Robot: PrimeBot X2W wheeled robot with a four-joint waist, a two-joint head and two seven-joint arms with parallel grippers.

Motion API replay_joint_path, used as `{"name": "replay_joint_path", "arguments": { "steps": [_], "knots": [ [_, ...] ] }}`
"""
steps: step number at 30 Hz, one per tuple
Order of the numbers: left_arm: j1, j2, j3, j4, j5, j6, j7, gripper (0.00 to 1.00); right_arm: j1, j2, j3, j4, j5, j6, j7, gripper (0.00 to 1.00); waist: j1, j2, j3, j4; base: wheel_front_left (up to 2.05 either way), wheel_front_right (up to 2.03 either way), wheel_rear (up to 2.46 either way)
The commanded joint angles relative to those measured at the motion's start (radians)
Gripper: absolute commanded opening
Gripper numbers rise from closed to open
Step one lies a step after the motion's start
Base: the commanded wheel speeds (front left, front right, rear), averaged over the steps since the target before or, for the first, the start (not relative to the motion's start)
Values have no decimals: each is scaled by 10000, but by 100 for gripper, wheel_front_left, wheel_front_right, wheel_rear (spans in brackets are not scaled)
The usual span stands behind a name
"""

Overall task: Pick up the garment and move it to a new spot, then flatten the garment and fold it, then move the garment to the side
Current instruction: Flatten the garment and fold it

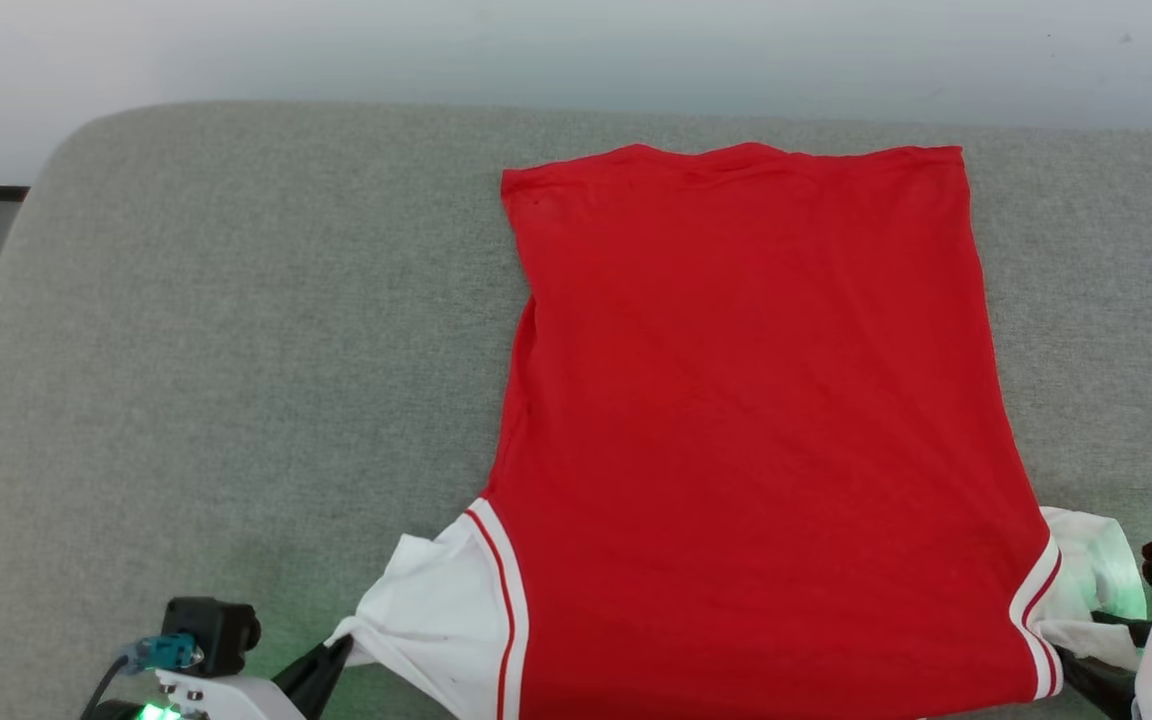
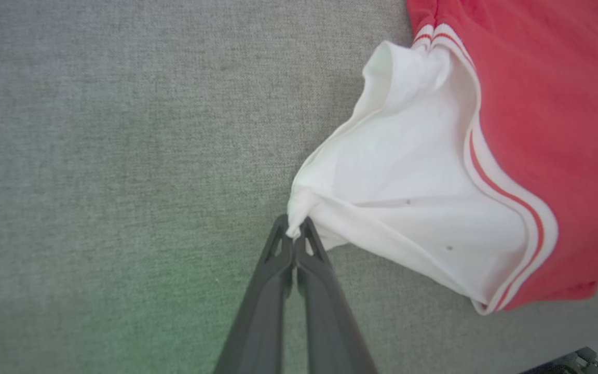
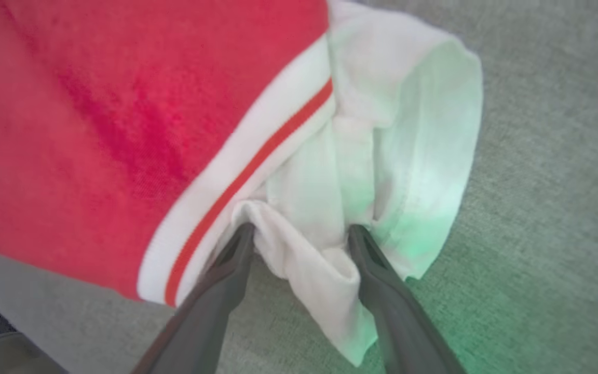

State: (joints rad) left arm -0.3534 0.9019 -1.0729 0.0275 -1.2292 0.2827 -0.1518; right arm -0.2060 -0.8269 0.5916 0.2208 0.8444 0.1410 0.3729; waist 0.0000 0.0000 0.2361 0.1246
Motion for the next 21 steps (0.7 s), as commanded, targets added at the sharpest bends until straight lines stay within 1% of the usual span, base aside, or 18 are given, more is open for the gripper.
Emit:
{"name": "replay_joint_path", "arguments": {
  "steps": [1, 3, 6, 7, 9, 10, 11, 13, 14, 15, 16, 17, 19, 21],
  "knots": [
    [25, -46, 0, 48, 34, 20, -68, 0, 343, 239, 224, 82, 161, -180, 534, 100, 0, 0, -56, -23, 0, 0, 0],
    [90, -67, -4, 56, -1, 19, -100, 0, 394, 2, -53, -552, 502, -151, 909, 100, 0, 0, -110, -38, 0, 0, 0],
    [160, -72, -18, 52, -20, 48, -143, 0, 487, -391, -773, -1603, 1155, -103, 1632, 100, 0, 0, -186, -39, 0, 0, 0],
    [188, -78, -20, 43, -21, 58, -166, 0, 521, -476, -1106, -1965, 1456, -103, 1902, 100, 0, 0, -202, -35, 0, 0, 0],
    [200, -107, -29, 24, 0, 65, -172, 0, 371, -779, -1835, -2593, 1552, -111, 2305, 100, 0, 0, -215, 14, 0, 0, 0],
    [187, -136, -22, 9, 11, 60, -199, 0, 252, -817, -2178, -2820, 1534, -109, 2472, 100, 0, 0, -210, 47, 0, 0, 0],
    [159, -162, -29, -3, 32, 51, -198, 0, 163, -711, -2459, -3100, 1497, -108, 2624, 100, 0, 0, -196, 89, 0, 0, 0],
    [36, -213, -36, -4, 117, 17, -188, 0, -225, -614, -2991, -3375, 1059, -106, 2849, 100, 0, 0, -126, 197, 0, 0, 0],
    [-45, -265, -42, -6, 153, -9, -178, 0, -478, -531, -3174, -3403, 796, -109, 2957, 100, 0, 0, -78, 262, 0, 0, 0],
    [-45, -265, -42, -6, 153, -9, -178, 0, -478, -531, -3174, -3403, 796, -109, 2957, 100, 0, 0, -78, 262, 0, 0, 0],
    [-138, -334, -72, -16, 216, -47, -149, 0, -779, -350, -3298, -3407, 599, -109, 3048, 100, 0, 0, -13, 352, 0, 0, 0],
    [-198, -393, -65, -3, 246, -82, -154, 0, -1099, -112, -3365, -3329, 412, -108, 3131, 100, 0, 0, 41, 425, 0, 0, 0],
    [-379, -530, -115, 35, 385, -152, -110, 0, -1822, 87, -3385, -3032, -86, -109, 3219, 100, 0, 0, 197, 657, 0, 0, 0],
    [-591, -699, -155, 98, 514, -255, -80, 0, -2584, 448, -3421, -2526, -597, -109, 3141, 100, 0, 0, 358, 924, 0, 0, 0]
  ]
}}
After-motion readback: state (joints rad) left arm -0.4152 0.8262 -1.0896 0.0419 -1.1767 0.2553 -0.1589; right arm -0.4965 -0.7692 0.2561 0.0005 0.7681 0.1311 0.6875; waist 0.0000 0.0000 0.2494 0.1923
